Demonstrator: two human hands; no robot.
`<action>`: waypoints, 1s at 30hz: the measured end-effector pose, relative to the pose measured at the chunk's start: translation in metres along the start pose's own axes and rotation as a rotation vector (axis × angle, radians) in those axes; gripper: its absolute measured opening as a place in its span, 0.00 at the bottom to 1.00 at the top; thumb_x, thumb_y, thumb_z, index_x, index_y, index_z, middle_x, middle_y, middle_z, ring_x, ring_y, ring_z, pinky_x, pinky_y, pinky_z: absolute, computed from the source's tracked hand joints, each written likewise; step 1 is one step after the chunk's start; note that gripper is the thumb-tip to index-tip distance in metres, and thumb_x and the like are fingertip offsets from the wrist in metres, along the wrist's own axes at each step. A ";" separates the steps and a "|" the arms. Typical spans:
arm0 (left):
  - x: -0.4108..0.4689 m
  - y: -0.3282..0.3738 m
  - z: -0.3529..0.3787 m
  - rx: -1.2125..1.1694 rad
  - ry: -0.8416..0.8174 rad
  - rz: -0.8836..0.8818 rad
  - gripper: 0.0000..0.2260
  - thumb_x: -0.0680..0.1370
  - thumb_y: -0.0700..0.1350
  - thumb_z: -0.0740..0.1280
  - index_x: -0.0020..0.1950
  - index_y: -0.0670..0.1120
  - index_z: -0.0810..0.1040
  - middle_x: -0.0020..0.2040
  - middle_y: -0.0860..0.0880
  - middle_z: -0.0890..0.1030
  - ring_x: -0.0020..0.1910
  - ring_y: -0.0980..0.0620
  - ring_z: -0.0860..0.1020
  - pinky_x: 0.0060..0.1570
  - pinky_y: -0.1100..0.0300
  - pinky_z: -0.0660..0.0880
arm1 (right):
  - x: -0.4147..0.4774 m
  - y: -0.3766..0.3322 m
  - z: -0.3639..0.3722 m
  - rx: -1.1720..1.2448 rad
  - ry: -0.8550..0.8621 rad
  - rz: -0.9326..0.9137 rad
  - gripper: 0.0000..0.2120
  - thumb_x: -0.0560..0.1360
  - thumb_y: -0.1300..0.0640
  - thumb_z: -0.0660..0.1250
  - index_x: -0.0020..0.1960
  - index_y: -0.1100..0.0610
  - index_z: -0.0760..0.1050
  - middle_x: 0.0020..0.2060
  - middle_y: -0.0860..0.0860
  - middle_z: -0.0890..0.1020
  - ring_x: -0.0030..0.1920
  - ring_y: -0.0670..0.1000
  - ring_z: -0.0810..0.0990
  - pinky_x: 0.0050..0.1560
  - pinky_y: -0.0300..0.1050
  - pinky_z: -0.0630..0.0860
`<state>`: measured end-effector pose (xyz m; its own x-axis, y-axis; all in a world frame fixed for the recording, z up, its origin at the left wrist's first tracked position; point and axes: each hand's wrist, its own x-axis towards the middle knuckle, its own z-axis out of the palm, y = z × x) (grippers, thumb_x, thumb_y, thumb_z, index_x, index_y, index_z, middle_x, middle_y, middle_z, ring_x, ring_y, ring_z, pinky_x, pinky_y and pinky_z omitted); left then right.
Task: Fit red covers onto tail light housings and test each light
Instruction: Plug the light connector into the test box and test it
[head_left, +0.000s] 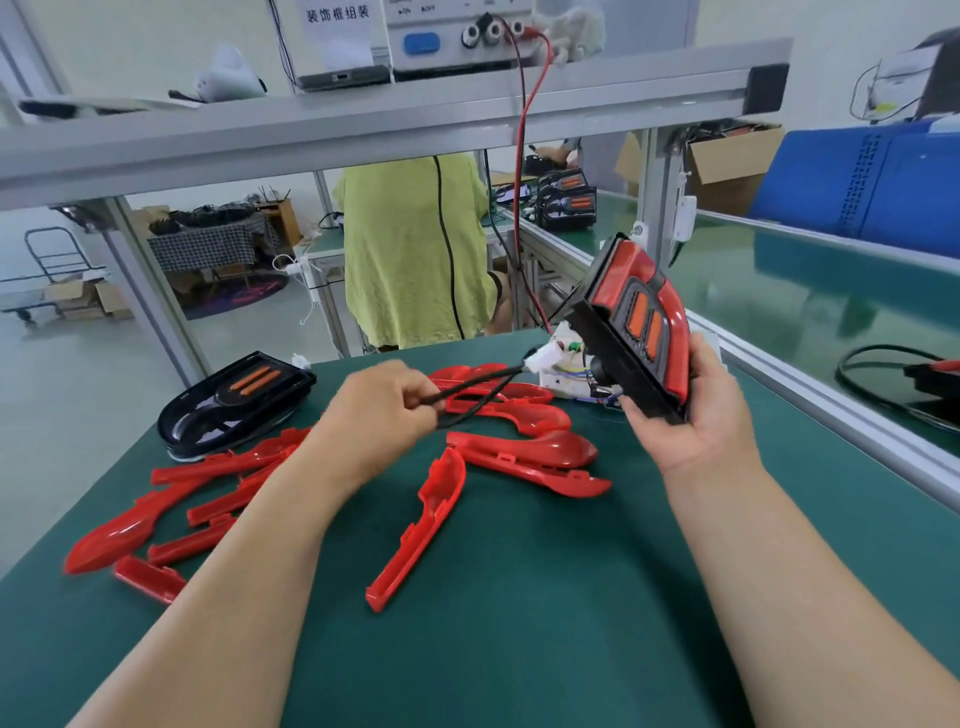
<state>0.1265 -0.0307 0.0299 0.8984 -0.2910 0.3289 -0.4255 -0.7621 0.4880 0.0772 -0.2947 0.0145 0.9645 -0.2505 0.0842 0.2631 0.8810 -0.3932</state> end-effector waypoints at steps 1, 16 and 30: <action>0.001 -0.004 -0.004 0.039 0.071 0.001 0.04 0.75 0.45 0.72 0.42 0.54 0.84 0.41 0.52 0.76 0.43 0.53 0.76 0.45 0.58 0.71 | -0.001 -0.001 0.000 -0.011 -0.004 -0.003 0.24 0.84 0.56 0.56 0.39 0.58 0.86 0.38 0.54 0.87 0.37 0.52 0.87 0.30 0.45 0.81; -0.001 0.035 0.014 -0.748 0.301 -0.170 0.11 0.78 0.51 0.69 0.37 0.52 0.84 0.31 0.56 0.79 0.30 0.58 0.73 0.36 0.62 0.73 | -0.013 0.042 0.012 -0.457 -0.152 0.246 0.23 0.81 0.40 0.59 0.60 0.56 0.82 0.56 0.61 0.84 0.53 0.60 0.85 0.45 0.57 0.82; -0.005 0.048 0.007 -1.091 0.206 -0.240 0.11 0.82 0.46 0.63 0.48 0.46 0.84 0.44 0.43 0.86 0.40 0.46 0.84 0.39 0.49 0.82 | -0.014 0.038 0.011 -1.255 0.069 0.039 0.31 0.80 0.33 0.48 0.44 0.50 0.84 0.40 0.48 0.85 0.40 0.46 0.83 0.40 0.42 0.79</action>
<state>0.1026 -0.0699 0.0456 0.9775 -0.0282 0.2092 -0.2025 0.1543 0.9671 0.0737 -0.2533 0.0080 0.9579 -0.2866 0.0199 -0.0065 -0.0909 -0.9958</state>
